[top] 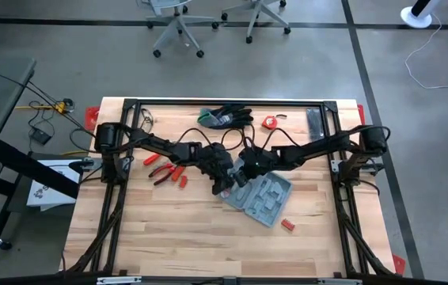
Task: Prefit tool cases
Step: Put the set of hex keys into the tool case
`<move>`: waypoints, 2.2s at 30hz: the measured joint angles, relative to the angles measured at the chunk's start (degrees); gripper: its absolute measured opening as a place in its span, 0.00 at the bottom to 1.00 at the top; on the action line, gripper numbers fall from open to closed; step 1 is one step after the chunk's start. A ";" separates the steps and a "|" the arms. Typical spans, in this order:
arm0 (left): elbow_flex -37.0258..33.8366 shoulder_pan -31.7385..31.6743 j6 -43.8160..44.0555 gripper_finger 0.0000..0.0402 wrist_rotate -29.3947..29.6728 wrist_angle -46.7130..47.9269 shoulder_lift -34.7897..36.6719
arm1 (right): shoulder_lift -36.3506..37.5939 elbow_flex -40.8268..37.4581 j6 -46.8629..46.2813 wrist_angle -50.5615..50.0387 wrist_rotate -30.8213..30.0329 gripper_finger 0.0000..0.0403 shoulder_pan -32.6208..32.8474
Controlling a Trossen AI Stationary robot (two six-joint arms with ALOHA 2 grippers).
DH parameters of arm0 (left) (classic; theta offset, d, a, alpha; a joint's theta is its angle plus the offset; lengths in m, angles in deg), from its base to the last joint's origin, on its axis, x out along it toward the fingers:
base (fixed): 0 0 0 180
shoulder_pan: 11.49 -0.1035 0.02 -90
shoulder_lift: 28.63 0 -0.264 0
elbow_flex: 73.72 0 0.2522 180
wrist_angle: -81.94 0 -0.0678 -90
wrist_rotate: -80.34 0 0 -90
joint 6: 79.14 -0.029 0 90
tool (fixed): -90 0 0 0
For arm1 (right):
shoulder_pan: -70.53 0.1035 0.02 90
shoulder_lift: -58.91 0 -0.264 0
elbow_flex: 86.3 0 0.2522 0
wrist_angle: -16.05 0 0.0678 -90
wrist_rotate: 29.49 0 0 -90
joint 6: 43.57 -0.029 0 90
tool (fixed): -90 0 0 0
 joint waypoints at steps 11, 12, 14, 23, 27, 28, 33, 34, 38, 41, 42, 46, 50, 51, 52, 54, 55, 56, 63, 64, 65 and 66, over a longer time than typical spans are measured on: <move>0.28 0.11 -1.59 0.00 -0.24 4.48 -4.19 | -4.34 0.09 -0.32 -1.14 0.81 0.00 -0.05; 0.28 0.10 -1.58 0.00 -0.34 4.15 -3.65 | -3.85 0.07 -0.32 -1.28 0.77 0.00 -0.07; 0.15 0.12 -1.29 0.00 -0.22 3.16 -2.89 | -2.25 0.07 -0.09 -1.54 0.60 0.00 -0.04; -0.11 0.03 -0.07 0.00 2.40 3.46 2.99 | 3.95 0.07 2.69 -9.49 0.71 0.00 -0.07; -0.09 0.61 4.06 0.00 5.38 4.81 6.64 | 6.39 0.07 6.94 -15.46 2.75 0.00 -0.63; -0.09 0.92 5.40 0.00 6.48 6.01 7.72 | 7.07 0.07 8.45 -16.83 3.68 0.00 -1.18; -2.99 4.86 15.23 0.00 13.49 8.45 11.19 | 8.66 0.07 18.12 -21.17 7.97 0.00 -5.12; -3.57 6.11 17.50 0.00 14.61 8.17 11.31 | 8.69 0.07 19.59 -21.04 9.22 0.00 -6.00; -4.79 11.12 25.14 0.00 19.49 7.91 10.47 | 8.69 0.07 24.38 -20.69 10.89 0.00 -9.06; -5.05 14.11 33.33 0.00 22.47 8.34 9.35 | 8.69 0.07 27.43 -22.58 10.30 0.00 -11.29; -5.04 15.01 35.54 0.00 23.41 8.26 9.39 | 8.69 0.07 28.37 -23.61 9.80 0.00 -12.13; -4.91 18.77 42.46 0.00 25.78 7.89 9.99 | 8.69 0.07 31.82 -27.84 7.96 0.00 -16.25; -4.91 21.29 43.95 0.00 25.70 8.36 9.41 | 8.67 -0.50 34.63 -28.85 7.98 0.00 -20.67; -4.90 21.63 44.00 0.00 25.09 8.28 8.95 | 8.66 -1.04 34.61 -28.89 8.40 0.00 -21.79; -4.92 21.93 44.31 0.00 24.62 8.38 8.23 | 8.62 -1.78 34.63 -28.94 9.06 0.00 -22.79; -4.92 22.45 45.43 0.00 24.62 8.07 6.77 | 8.56 -3.53 34.71 -28.85 10.66 0.00 -24.52; -4.92 22.60 46.10 0.00 24.79 7.96 5.95 | 8.56 -4.58 34.65 -28.89 11.62 0.00 -25.17; -4.91 22.62 46.78 0.00 24.85 7.63 5.17 | 8.56 -5.71 34.54 -28.85 12.73 0.00 -25.62; -4.86 18.56 45.33 0.00 25.27 7.11 2.27 | 8.82 -12.27 29.09 -24.94 17.03 0.00 -21.66; -4.86 17.82 44.51 0.00 25.14 7.25 2.27 | 8.90 -12.61 27.95 -24.79 16.94 0.00 -20.28; -4.84 17.05 43.69 0.00 25.20 7.40 2.29 | 8.89 -12.76 26.84 -24.55 17.19 0.00 -18.73; -4.82 16.19 42.57 0.00 25.09 7.71 2.48 | 8.89 -12.78 25.81 -24.39 17.32 0.00 -17.21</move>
